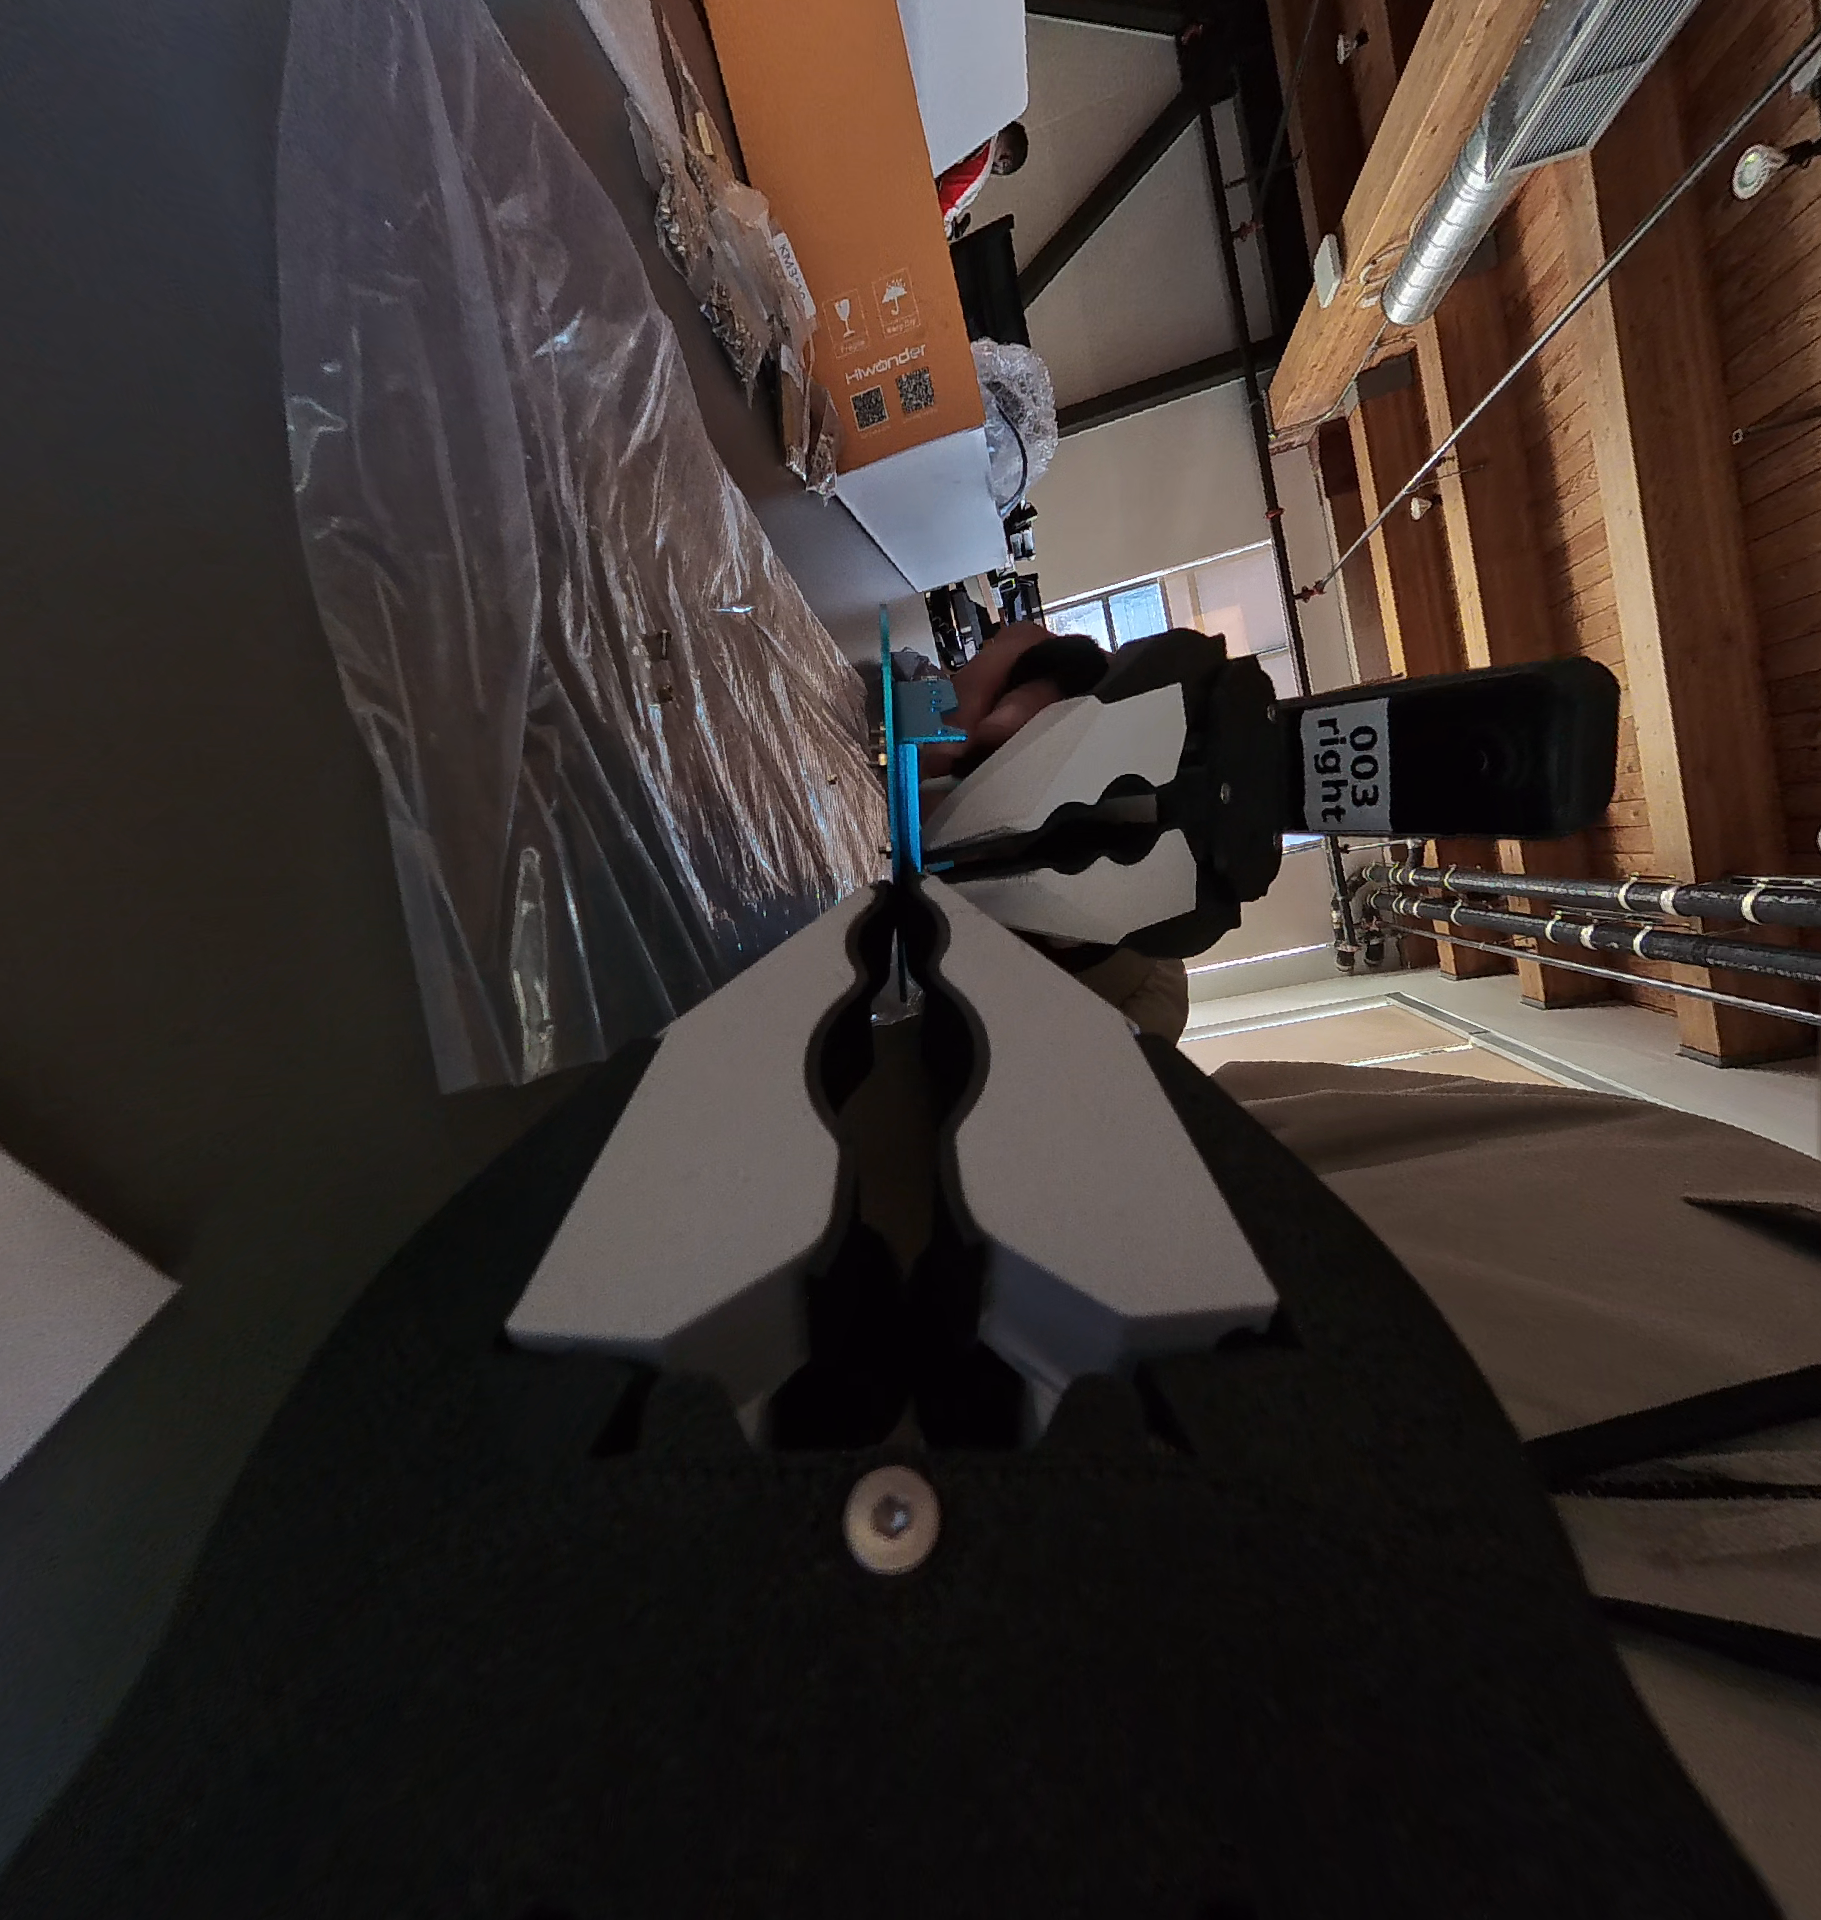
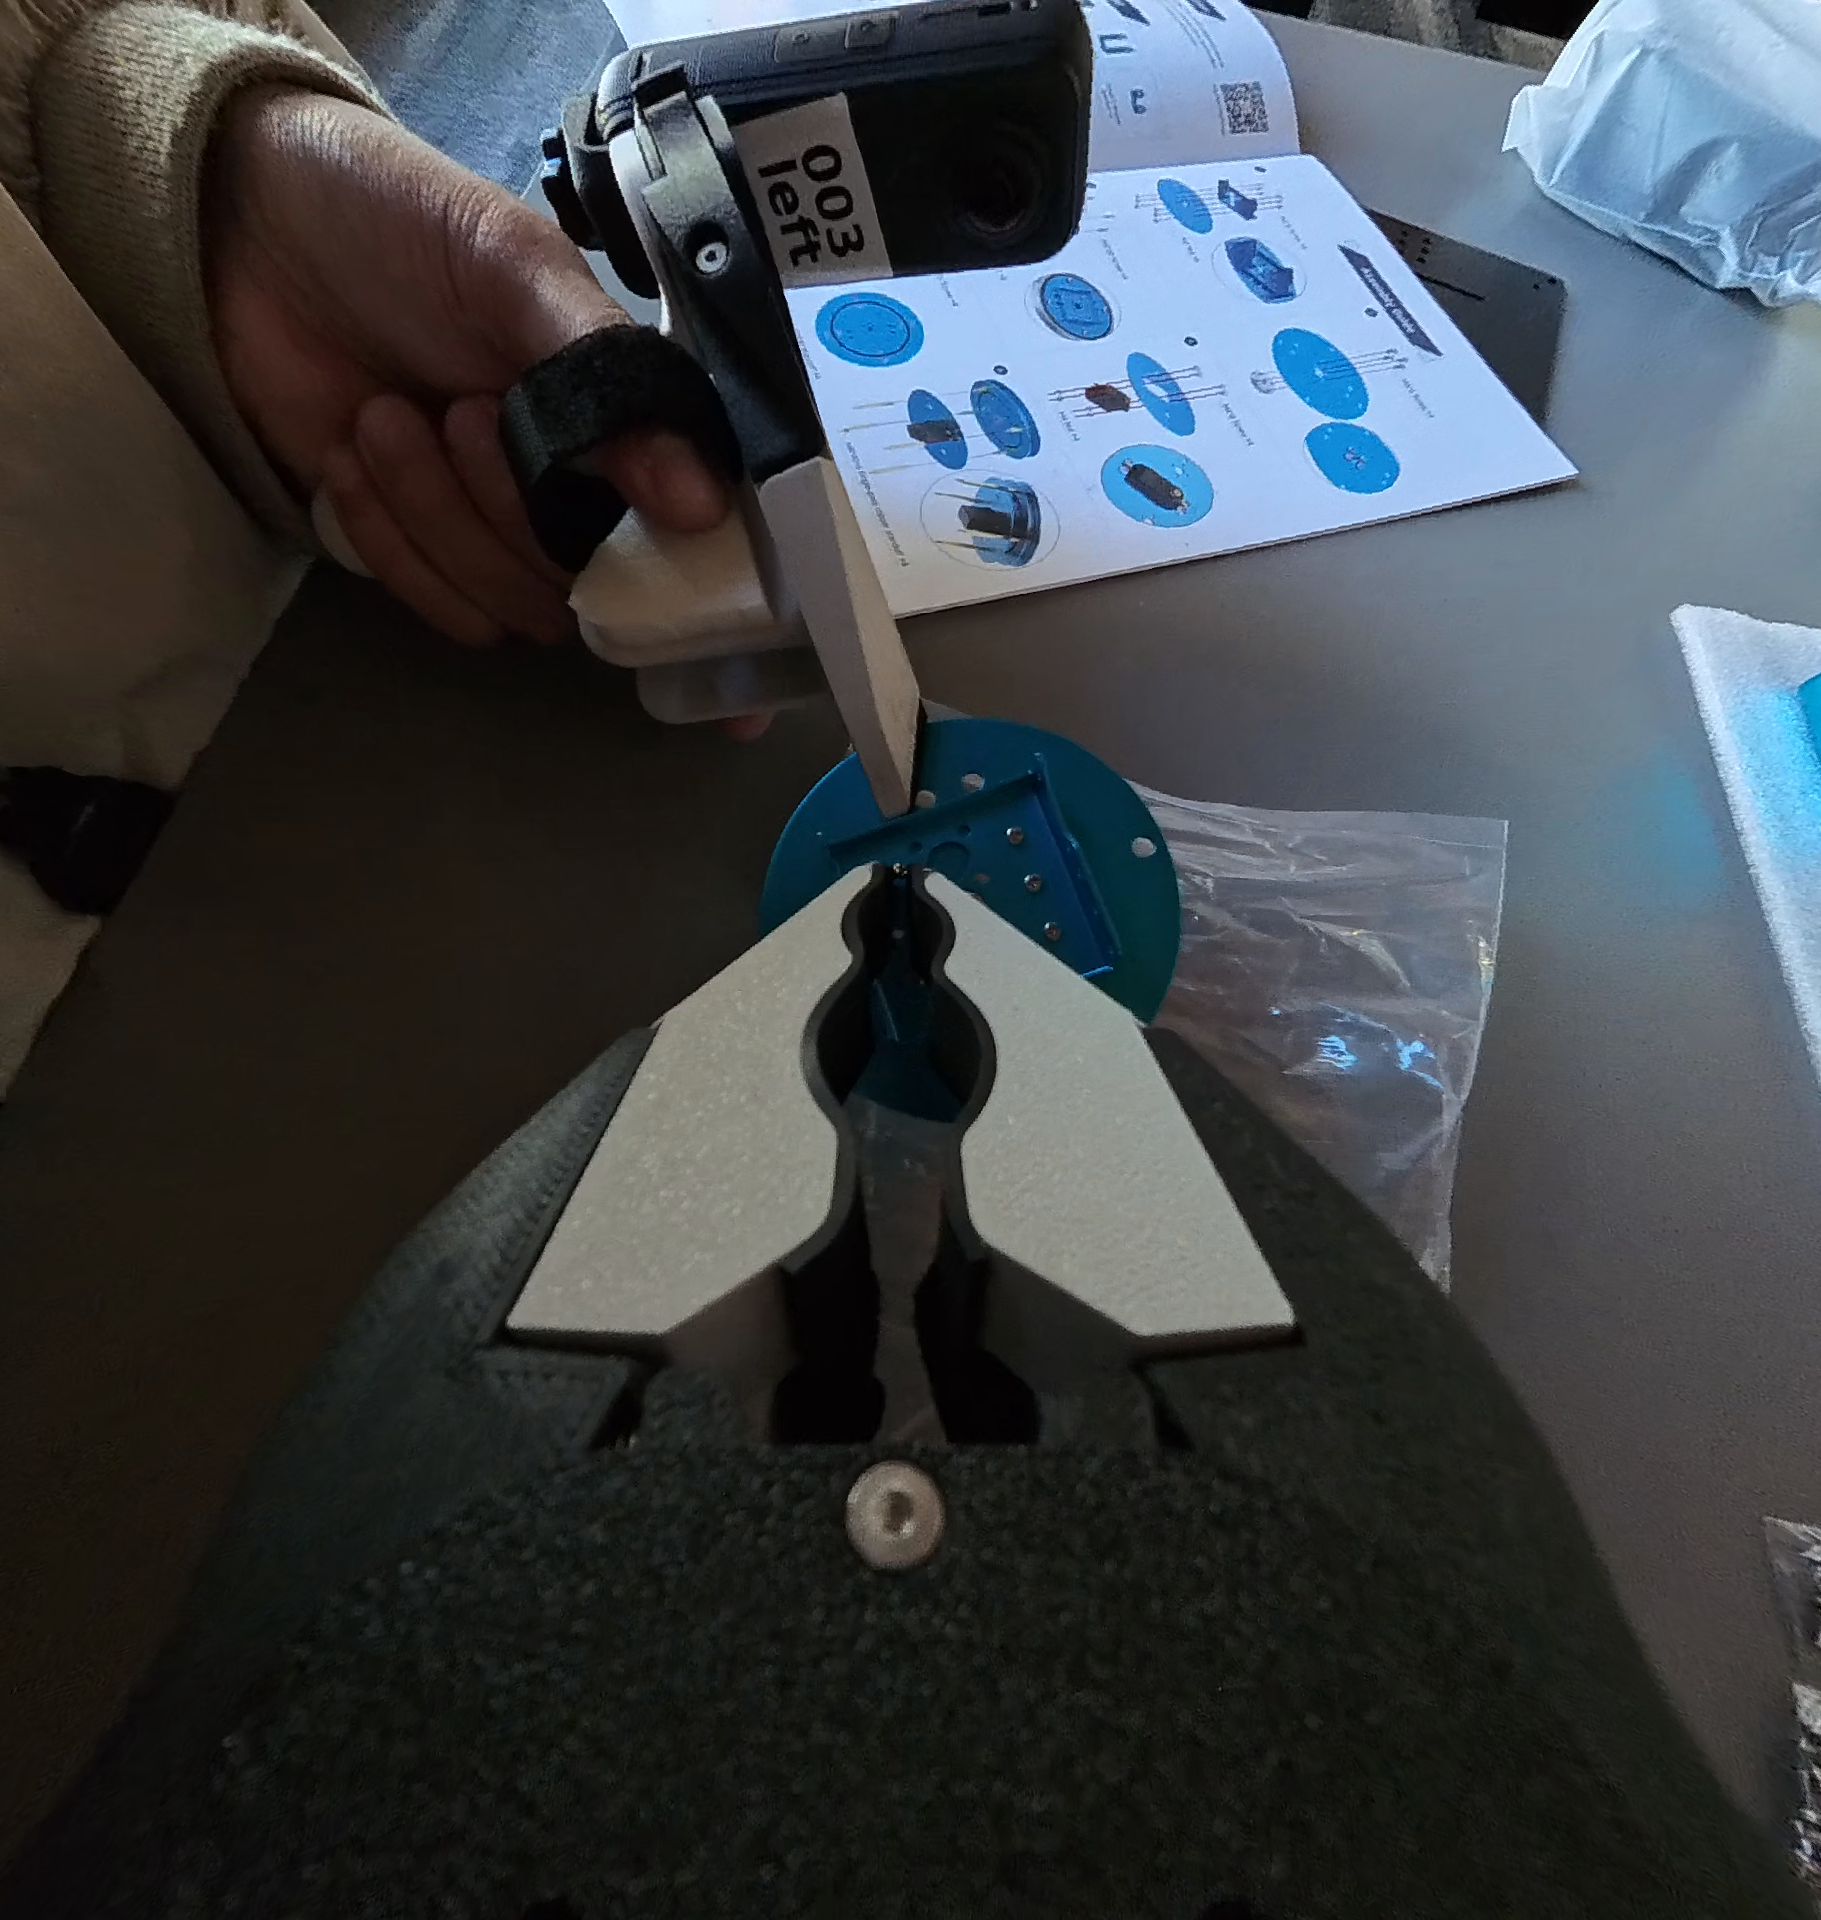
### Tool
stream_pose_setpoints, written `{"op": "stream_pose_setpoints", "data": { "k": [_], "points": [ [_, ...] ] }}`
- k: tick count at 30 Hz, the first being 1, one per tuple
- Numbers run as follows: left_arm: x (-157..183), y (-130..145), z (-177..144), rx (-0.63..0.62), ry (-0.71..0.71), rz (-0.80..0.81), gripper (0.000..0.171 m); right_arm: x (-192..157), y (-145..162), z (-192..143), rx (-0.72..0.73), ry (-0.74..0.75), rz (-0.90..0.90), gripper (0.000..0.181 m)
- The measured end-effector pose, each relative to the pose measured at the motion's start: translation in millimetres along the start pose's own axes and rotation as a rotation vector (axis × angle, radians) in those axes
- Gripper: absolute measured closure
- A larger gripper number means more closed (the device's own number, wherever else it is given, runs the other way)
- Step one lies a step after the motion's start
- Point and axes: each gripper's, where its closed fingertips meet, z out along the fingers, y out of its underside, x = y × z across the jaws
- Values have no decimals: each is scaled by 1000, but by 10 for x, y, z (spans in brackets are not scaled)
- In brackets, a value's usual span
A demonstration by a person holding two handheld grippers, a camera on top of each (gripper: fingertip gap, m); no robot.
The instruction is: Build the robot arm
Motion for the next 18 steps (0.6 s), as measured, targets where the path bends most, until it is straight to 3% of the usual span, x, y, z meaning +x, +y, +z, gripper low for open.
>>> {"op": "stream_pose_setpoints", "data": {
  "k": [18],
  "points": [
    [-1, -10, 0, 4, 4, -6, 171, 35, -13, -27, 14, 3, 9, 178]
  ]
}}
